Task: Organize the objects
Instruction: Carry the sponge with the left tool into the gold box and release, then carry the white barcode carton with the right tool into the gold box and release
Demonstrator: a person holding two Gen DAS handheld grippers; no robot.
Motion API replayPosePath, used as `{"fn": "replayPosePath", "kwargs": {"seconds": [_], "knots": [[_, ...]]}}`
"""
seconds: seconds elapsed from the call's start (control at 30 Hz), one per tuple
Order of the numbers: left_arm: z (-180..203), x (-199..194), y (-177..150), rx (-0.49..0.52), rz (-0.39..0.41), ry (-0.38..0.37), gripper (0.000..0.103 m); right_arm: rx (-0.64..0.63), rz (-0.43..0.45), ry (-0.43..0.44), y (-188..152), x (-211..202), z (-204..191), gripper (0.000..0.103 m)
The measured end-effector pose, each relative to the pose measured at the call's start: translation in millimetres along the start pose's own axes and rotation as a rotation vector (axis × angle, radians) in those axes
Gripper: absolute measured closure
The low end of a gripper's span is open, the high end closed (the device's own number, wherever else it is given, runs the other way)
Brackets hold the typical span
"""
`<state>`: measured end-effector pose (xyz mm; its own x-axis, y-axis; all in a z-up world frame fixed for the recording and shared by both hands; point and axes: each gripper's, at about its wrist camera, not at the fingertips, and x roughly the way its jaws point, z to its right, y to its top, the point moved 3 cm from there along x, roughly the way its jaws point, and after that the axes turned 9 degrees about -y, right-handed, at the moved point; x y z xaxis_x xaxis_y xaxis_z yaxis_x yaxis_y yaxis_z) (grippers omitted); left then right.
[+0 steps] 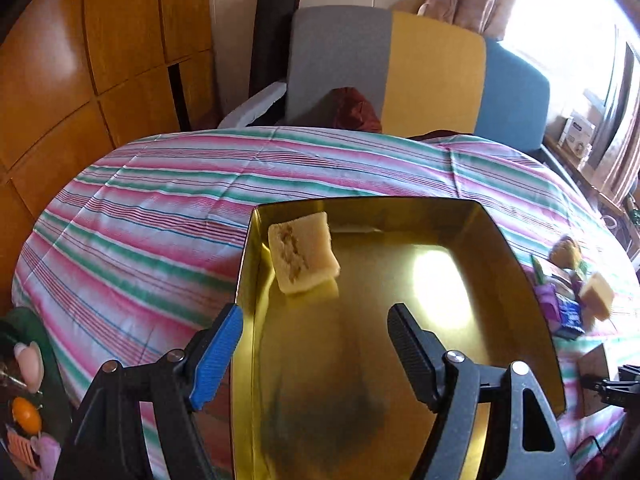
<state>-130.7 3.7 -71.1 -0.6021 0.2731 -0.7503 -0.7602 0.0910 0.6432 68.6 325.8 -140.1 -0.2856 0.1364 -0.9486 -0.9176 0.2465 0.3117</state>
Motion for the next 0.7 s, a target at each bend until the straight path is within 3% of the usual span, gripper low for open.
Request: {"fn": "replayPosePath", "kwargs": {"seconds": [0.23, 0.43, 0.7], "knots": [[6.4, -23.7, -11.1, 0.006, 0.027, -0.021, 0.027, -0.009, 0.008, 0.050, -18.0, -17.9, -13.4, 0.052], [4.7, -34.4, -17.0, 0.002, 0.040, -0.029, 0.027, -0.050, 0.069, 0.099, -10.6, -51.9, -35.5, 0.052], [-6.4, -39.3, -26.0, -0.008, 0.035, -0.023, 0.027, -0.178, 0.166, 0.180, 28.0, -98.9, -124.0, 0.052]]}}
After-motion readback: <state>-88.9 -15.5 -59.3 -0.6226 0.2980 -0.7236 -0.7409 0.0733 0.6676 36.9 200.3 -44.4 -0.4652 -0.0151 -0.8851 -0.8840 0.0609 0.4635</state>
